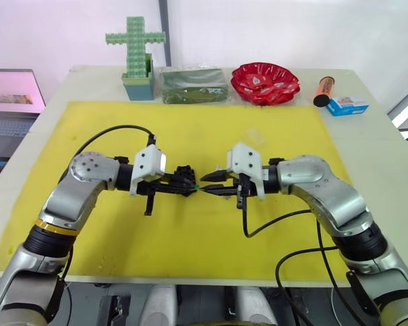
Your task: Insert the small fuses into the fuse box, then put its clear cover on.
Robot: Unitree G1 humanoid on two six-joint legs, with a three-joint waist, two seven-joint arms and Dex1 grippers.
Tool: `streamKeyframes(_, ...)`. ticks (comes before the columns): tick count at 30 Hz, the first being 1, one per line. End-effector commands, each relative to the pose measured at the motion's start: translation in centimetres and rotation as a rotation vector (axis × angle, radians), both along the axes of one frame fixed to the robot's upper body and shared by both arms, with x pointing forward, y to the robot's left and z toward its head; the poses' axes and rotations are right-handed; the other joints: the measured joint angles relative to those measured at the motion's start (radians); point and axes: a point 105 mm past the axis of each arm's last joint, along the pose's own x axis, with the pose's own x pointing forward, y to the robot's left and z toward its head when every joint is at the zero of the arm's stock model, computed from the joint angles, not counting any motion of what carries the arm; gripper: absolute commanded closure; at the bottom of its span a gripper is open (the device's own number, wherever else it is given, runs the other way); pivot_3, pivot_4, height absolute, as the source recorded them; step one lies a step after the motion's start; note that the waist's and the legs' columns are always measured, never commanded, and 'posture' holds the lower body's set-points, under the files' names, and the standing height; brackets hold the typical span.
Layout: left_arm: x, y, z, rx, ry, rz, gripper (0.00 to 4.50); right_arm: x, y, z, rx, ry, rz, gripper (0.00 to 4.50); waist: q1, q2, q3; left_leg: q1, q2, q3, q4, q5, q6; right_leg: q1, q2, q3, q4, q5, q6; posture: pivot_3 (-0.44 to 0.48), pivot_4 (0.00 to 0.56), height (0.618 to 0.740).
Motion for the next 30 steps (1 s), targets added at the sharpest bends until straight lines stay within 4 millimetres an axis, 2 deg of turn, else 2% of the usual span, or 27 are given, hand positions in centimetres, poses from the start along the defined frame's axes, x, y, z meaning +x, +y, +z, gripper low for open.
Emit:
streamKeyframes(1, -0.2, -0.4, 1.4, -0.009, -0.052, -0.019, 4.5, -0.3, 0.3, 0.5, 0.016, -0.021, 0.022, 3.59, 0.0, 0.0, 0.0, 0.0, 0.0, 0.0, 0.0, 0.0, 0.0, 0.0, 0.0, 0.0, 0.0, 0.0, 0.0, 0.0, 0.15, 0.74)
streamKeyframes(8, -0.4, -0.6, 1.6, -0.003, -0.051, -0.022, 4.5, -0.2, 0.5, 0.6, 0.026, -0.018, 0.022, 3.59, -0.001, 0.0, 0.0, 0.001, 0.0, 0.0, 0.0, 0.0, 0.0, 0.0, 0.0, 0.0, 0.002, 0.0, 0.0, 0.0, 0.15, 0.74)
streamKeyframes(12, -0.5, -0.7, 1.6, -0.001, -0.049, -0.022, 4.5, -0.4, 0.7, 0.8, 0.038, -0.017, 0.033, 4.47, 0.0, 0.0, 0.0, 0.001, 0.0, 0.0, 0.001, 0.0, 0.0, 0.0, 0.0, 0.0, 0.002, 0.0, 0.0, 0.0, 0.15, 0.74)
streamKeyframes(23, -0.7, -0.5, 1.4, 0.017, -0.035, -0.022, 4.5, -0.8, 0.6, 1.0, 0.045, 0.004, 0.055, 4.49, 0.0, 0.0, 0.0, 0.001, 0.0, 0.0, 0.001, 0.0, 0.0, 0.001, 0.0, 0.0, 0.003, 0.0, 0.0, 0.0, 0.15, 0.74)
streamKeyframes(26, -0.9, -0.1, 1.3, 0.016, -0.021, -0.011, 3.75, -0.9, 0.5, 1.1, 0.036, 0.006, 0.06, 4.5, -0.001, 0.0, 0.0, 0.001, 0.0, 0.0, 0.001, 0.0, 0.0, 0.001, 0.0, 0.0, 0.003, 0.0, 0.0, 0.0, 0.15, 0.74)
streamKeyframes(30, -0.7, 1.4, 0.7, -0.014, -0.001, 0.099, 2.36, -0.6, 0.5, 1.5, 0.043, 0.01, 0.044, 4.5, -0.004, 0.0, 0.0, 0.002, 0.0, 0.0, 0.001, 0.0, 0.0, 0.001, 0.0, 0.0, 0.003, 0.0, 0.0, 0.0, 0.15, 0.74)
